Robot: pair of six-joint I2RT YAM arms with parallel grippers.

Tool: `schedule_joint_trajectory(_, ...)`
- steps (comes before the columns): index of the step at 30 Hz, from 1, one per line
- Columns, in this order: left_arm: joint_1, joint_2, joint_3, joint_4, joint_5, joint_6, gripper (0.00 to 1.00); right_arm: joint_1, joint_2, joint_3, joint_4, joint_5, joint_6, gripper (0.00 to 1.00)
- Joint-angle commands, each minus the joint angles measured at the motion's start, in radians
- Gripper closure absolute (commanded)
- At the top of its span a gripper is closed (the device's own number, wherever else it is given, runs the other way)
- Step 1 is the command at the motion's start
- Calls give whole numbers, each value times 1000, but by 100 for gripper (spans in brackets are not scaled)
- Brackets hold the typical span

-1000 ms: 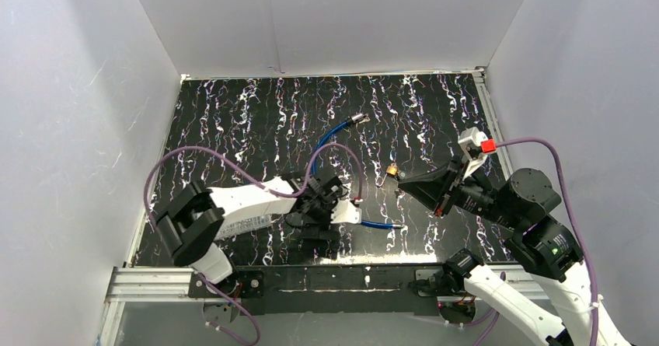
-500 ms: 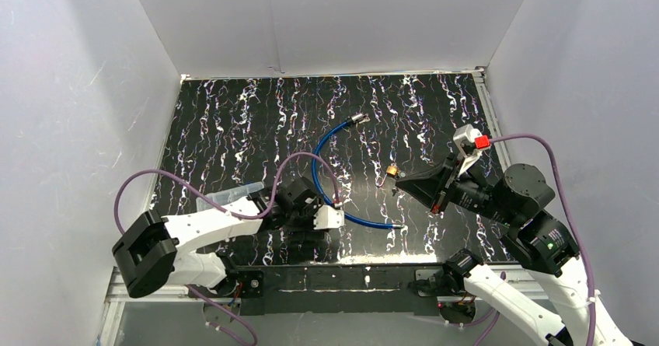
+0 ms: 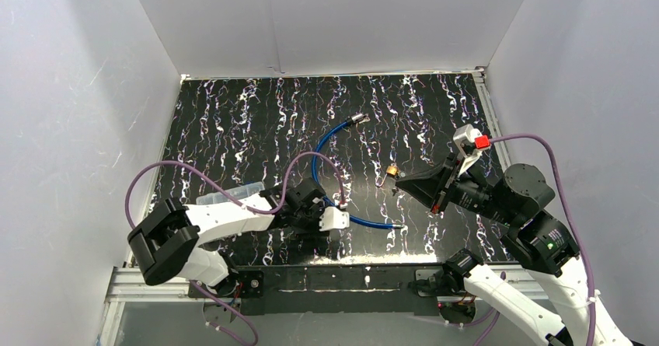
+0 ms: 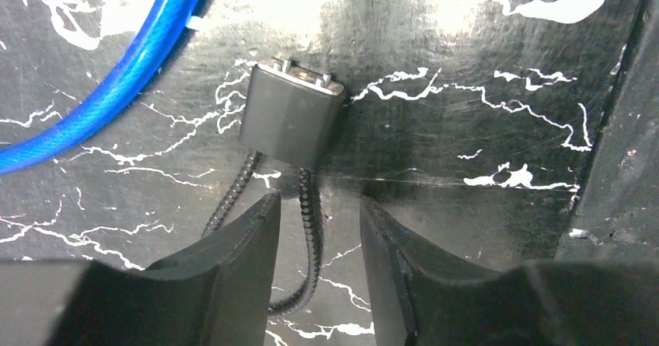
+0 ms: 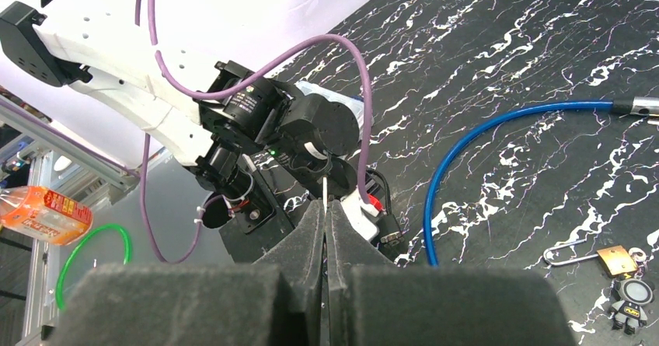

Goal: Unlock with the key
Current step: Pick up the lock from the center of the board.

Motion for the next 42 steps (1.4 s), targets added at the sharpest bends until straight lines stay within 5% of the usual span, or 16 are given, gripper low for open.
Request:
schedule_joint_trajectory(1, 3, 32, 24, 6, 32, 1, 57, -5, -7, 6, 26, 14, -5, 99)
schedule_joint_trajectory(14, 4, 60, 19, 14, 31, 23, 55, -6, -11, 5, 23, 12, -17, 99)
schedule_joint_trajectory(21, 6, 97, 31, 20, 62, 47, 98, -5, -14, 8, 17, 19, -21, 99)
schedule_joint_trajectory(28, 15, 73, 98, -70, 52, 62, 100, -5, -20, 12, 9, 33, -30, 99)
schedule_joint_trajectory(35, 86, -47, 442, -518, 259, 98, 100, -5, 13, 48, -24, 21, -88, 99)
schedule_joint_trajectory(42, 247, 79, 1124, -1208, 691, 119, 100, -4, 94, 122, -37, -97, -202, 99)
